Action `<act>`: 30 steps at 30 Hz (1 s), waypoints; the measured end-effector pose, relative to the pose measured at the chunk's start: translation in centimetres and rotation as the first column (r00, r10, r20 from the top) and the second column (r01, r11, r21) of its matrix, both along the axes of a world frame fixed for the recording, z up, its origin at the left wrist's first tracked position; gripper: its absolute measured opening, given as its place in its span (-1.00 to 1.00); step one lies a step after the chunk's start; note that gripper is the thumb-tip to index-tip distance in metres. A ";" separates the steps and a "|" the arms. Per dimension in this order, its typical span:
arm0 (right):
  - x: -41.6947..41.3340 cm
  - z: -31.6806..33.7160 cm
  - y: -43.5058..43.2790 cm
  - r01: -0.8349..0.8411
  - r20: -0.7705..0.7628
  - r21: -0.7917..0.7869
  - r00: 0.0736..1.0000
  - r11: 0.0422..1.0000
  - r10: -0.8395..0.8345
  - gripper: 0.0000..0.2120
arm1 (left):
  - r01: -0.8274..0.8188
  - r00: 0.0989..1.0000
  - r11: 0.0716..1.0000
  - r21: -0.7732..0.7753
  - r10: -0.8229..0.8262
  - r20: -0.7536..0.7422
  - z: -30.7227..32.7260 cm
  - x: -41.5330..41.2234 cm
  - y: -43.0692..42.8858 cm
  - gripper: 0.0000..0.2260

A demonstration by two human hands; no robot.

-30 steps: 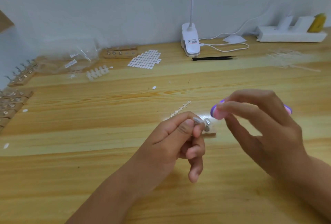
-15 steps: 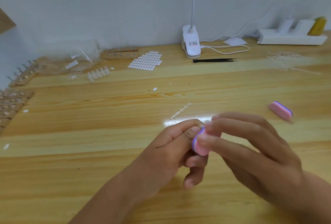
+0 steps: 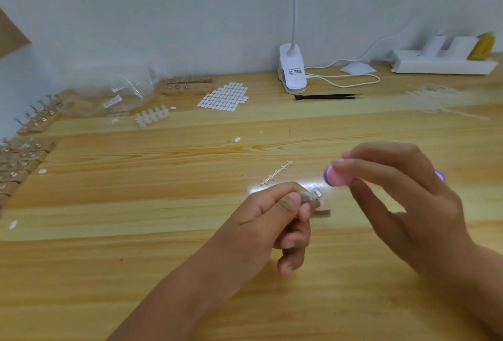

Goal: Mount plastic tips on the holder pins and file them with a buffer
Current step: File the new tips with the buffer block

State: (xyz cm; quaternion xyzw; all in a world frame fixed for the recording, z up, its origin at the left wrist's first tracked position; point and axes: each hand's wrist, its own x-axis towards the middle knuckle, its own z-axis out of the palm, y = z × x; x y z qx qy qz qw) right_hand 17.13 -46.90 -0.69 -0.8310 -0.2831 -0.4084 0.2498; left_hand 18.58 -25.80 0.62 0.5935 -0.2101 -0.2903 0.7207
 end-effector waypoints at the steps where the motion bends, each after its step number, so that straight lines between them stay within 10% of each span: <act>1: -0.2 -0.1 0.2 -0.009 0.001 0.031 1.000 0.999 0.009 -0.73 | -0.003 1.000 1.000 0.003 0.003 0.008 0.0 0.0 0.0 -0.75; 11: 0.7 -0.7 -0.7 0.063 -0.010 0.031 0.998 0.998 -0.063 -0.74 | -0.184 0.977 0.980 -0.078 0.191 0.095 0.3 -0.1 -0.1 -0.75; 17: 0.7 -1.2 -0.3 0.050 -0.025 0.033 0.998 0.998 -0.049 -0.79 | -0.542 0.762 0.828 -0.144 0.557 0.331 0.2 0.9 0.7 -0.79; 21: 0.8 -1.1 -0.4 0.063 -0.044 0.018 0.997 0.998 -0.062 -0.78 | -0.636 0.610 0.772 -0.010 0.510 0.607 -0.1 1.0 0.7 -0.91; 30: 0.3 -1.1 0.2 -0.022 -0.071 0.023 0.997 0.999 0.023 -0.74 | -0.628 0.625 0.770 0.117 0.410 0.664 -0.5 0.8 0.4 -0.95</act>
